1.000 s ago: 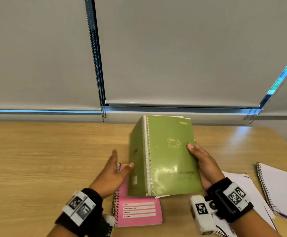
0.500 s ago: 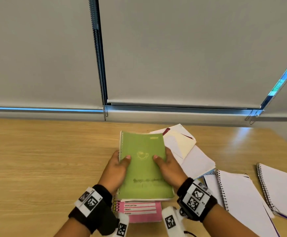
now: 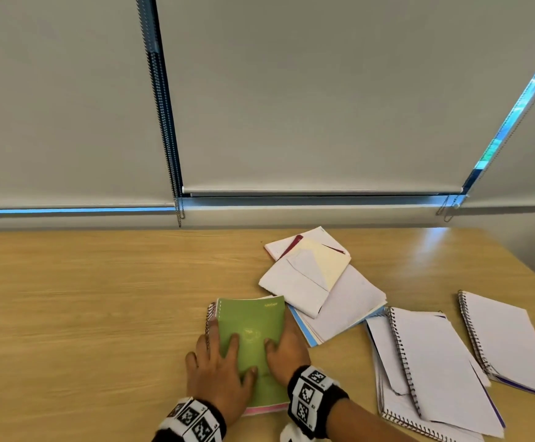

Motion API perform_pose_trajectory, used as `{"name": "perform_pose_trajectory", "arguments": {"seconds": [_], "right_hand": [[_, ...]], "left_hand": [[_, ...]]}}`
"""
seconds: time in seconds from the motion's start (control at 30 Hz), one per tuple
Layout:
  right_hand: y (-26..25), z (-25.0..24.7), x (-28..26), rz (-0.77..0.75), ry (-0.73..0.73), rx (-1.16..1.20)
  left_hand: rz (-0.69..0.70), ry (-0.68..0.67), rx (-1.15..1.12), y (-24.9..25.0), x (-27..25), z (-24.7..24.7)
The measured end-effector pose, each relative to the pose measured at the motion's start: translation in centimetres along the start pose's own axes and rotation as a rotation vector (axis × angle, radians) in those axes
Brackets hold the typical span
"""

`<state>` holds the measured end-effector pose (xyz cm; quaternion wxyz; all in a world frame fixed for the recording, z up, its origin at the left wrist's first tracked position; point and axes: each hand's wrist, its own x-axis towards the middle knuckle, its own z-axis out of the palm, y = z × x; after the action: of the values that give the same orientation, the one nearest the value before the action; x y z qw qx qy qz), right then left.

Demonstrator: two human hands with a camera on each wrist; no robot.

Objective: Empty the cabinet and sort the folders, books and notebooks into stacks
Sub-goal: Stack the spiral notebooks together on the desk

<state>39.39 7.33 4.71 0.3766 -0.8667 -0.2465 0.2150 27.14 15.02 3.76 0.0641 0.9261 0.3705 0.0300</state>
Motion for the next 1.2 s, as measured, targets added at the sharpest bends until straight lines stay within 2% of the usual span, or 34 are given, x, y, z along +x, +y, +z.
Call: {"name": "perform_pose_trajectory", "arguments": {"seconds": [0.1,0.17,0.2,0.27,0.33,0.47,0.53,0.6,0.83,0.97,1.1,1.2], "right_hand": [[0.0,-0.4,-0.1,0.046,-0.059,-0.153],[0.2,-1.3,-0.4,0.038,-0.095,-0.253],[0.5,-2.1,-0.5,0.018,-0.091,-0.299],[1.5,-4.5,-0.6,-0.015,-0.025,-0.373],[3.1,-7.8,-0.4,0.015,0.083,-0.447],[7.6,-15.1,0.0,0.322,0.183,-0.625],[9.5,-17.1,-0.1,0.464,0.162,-0.661],[10.4,-17.4,-0.3,0.521,0.132,-0.687],[9.5,-17.7,0.7,0.379,0.096,-0.827],[8.4,-19.8,-0.2,0.339,0.163,-0.851],[5.8,-23.5,-1.7,0.281,0.299,-0.696],[2.9,-25.6,-2.8,0.192,0.336,-0.54]], "left_hand": [[0.166,0.051,0.047,0.0,-0.2,2.6],[0.203,0.11,0.066,-0.1,-0.2,3.8],[0.196,0.094,0.053,-0.1,-0.1,4.2],[0.188,0.068,0.046,-0.3,0.1,4.7],[0.183,0.05,0.059,-0.5,0.1,5.1],[0.199,0.047,0.087,-0.3,0.3,5.7],[0.208,0.044,0.092,-0.2,0.3,5.6],[0.219,0.035,0.102,0.0,0.3,5.4],[0.226,0.0,0.118,0.1,0.2,5.0],[0.202,-0.008,0.081,0.2,0.3,5.0],[0.225,-0.092,0.05,0.3,0.1,4.6],[0.224,-0.146,0.032,0.7,-0.1,4.4]]}}
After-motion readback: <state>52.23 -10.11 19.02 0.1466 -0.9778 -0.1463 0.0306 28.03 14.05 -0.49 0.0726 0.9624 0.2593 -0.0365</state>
